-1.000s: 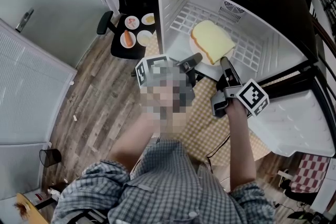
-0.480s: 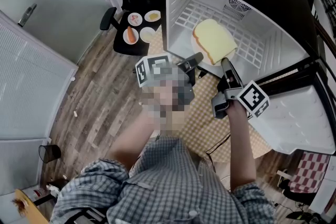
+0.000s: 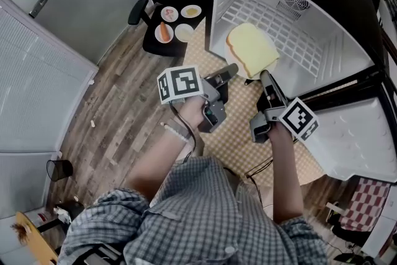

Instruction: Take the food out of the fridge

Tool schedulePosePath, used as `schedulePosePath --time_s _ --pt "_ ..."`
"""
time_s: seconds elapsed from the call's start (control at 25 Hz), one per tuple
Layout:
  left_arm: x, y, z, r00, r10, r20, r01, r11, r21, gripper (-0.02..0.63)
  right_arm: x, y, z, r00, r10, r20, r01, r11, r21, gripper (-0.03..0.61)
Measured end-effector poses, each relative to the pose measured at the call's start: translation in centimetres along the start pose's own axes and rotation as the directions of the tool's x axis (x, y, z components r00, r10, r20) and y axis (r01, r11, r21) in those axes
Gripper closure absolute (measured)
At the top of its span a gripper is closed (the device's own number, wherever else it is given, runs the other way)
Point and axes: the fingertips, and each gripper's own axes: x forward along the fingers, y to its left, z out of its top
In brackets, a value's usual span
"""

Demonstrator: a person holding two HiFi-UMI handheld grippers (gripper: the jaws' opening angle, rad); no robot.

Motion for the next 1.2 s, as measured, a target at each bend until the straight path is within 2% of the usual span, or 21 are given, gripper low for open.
schedulePosePath --time_s 0.32,0.64,1.2 --pt "-3.4 2.7 -1.0 0.998 0.063 0.011 -0.062 0.998 -0.016 0.588 0.2 -0.1 -4.4 0.996 -0.011 -0.091 0.012 1.0 0.014 0.515" --pt "-5.4 6.9 -2.7 0.99 0.14 -0.012 -0.14 0.989 -0.047 0.584 0.4 -2.2 -8.9 0.982 -0.051 -0.183 0.06 0.997 0.043 0.515" --pt "-7.3 14.5 -6.9 0.964 0.246 -0.101 -0.258 0.957 -0.133 0.577 0.2 -7.2 -15.5 0.927 -0.141 -0.349 0.159 0.987 0.023 0.515"
